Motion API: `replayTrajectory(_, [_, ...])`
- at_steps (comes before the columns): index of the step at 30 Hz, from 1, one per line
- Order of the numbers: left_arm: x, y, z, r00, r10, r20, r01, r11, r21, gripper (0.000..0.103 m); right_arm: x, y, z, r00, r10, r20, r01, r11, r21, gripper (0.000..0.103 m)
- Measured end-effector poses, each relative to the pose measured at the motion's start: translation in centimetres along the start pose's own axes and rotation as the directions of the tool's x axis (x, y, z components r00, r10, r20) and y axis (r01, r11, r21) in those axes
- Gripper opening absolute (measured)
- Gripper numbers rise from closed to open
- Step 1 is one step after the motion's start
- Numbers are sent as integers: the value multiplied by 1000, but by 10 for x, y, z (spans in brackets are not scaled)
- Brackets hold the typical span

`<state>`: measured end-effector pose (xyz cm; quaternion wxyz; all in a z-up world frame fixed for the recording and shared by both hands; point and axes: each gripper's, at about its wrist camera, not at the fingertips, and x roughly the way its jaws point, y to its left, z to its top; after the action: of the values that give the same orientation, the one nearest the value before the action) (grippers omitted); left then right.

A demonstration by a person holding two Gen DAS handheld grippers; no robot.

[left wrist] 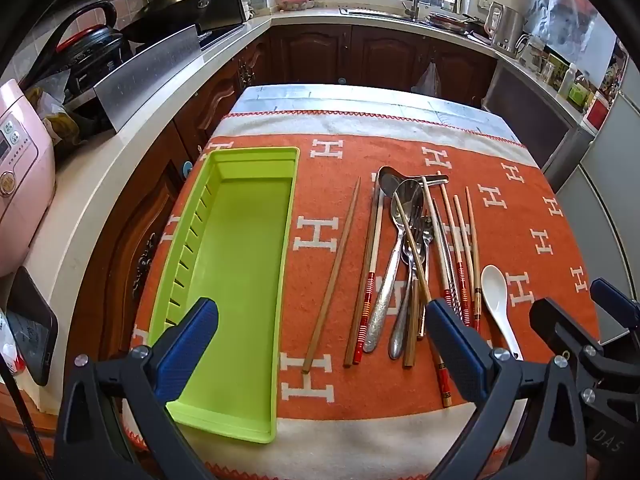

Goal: Organize utensils
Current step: 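Move both tools toward the pile of chopsticks and cutlery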

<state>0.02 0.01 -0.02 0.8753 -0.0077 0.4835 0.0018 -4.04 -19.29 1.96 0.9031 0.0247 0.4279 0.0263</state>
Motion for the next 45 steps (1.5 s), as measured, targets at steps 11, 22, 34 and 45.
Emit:
replayTrajectory(11, [2, 5, 5, 1000, -2, 19, 1, 1000, 17, 102, 6, 0, 1, 1000, 14, -8, -14, 1000, 1, 96])
replayTrajectory(22, [-2, -1, 1, 999, -2, 38, 1, 1000, 26, 101, 5, 3, 0, 1000, 26, -2, -26, 1000, 5, 93])
replayTrajectory(34, [0, 8, 1, 999, -39, 10, 40, 999, -32, 101, 1, -4, 0, 998, 57, 1, -57, 998, 23, 87])
replayTrajectory(45, [-21, 7, 5, 993, -49, 104, 51, 999, -16, 101, -3, -4, 3, 998, 65, 10, -66, 998, 15, 79])
